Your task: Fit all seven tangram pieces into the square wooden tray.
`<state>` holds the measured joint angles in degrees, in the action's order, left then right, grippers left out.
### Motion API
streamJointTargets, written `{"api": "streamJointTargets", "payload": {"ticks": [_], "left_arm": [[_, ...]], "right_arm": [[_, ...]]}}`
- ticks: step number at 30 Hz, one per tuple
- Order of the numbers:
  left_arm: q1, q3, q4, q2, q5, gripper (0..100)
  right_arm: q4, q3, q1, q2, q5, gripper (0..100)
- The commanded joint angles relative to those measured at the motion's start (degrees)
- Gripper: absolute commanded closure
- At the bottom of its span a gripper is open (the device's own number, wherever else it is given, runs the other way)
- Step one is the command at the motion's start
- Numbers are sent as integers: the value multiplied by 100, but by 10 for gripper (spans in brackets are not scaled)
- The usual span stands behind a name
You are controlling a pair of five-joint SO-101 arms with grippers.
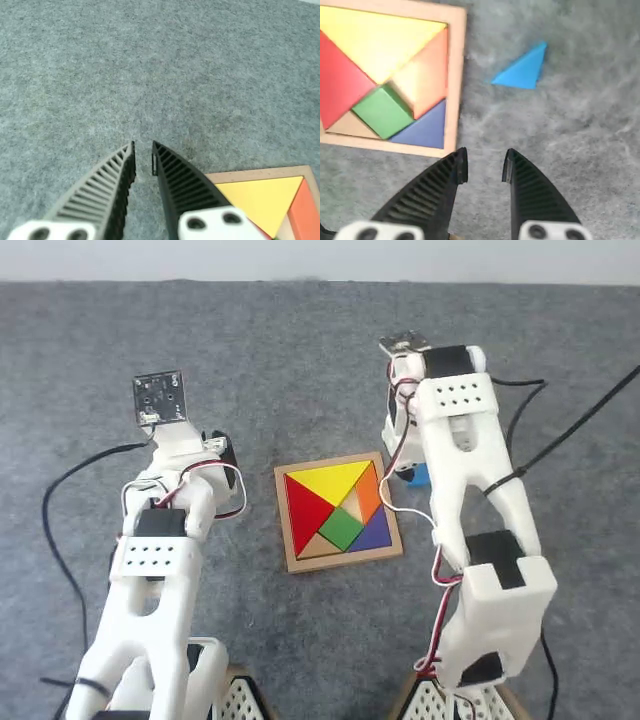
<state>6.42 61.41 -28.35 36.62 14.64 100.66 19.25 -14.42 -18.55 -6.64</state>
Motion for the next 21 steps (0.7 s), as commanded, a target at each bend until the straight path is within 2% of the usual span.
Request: {"api": "streamJointTargets", "payload": {"ticks": [1, 4, 7, 10, 16, 18, 21], "left_arm": [[-35, -198, -79, 62, -53, 945], [-35, -198, -79, 62, -53, 945], [-35, -198, -88, 62, -53, 945], [-35, -198, -88, 62, -53, 945], [-35, -198, -88, 62, -53, 945], [-35, -198, -88, 62, -53, 945], [-35, -198, -88, 62, -53, 945]], "right_arm": [[92, 18, 57, 426, 79, 872], [-101, 9, 198, 418, 18, 869], [-224, 0, 251, 180, -413, 866], [-303, -9, 321, -303, -220, 820], [-1191, 9, 356, -1385, -97, 680], [-1437, 35, 338, -1587, -62, 675], [-1534, 202, 365, -1710, 440, 696]]}}
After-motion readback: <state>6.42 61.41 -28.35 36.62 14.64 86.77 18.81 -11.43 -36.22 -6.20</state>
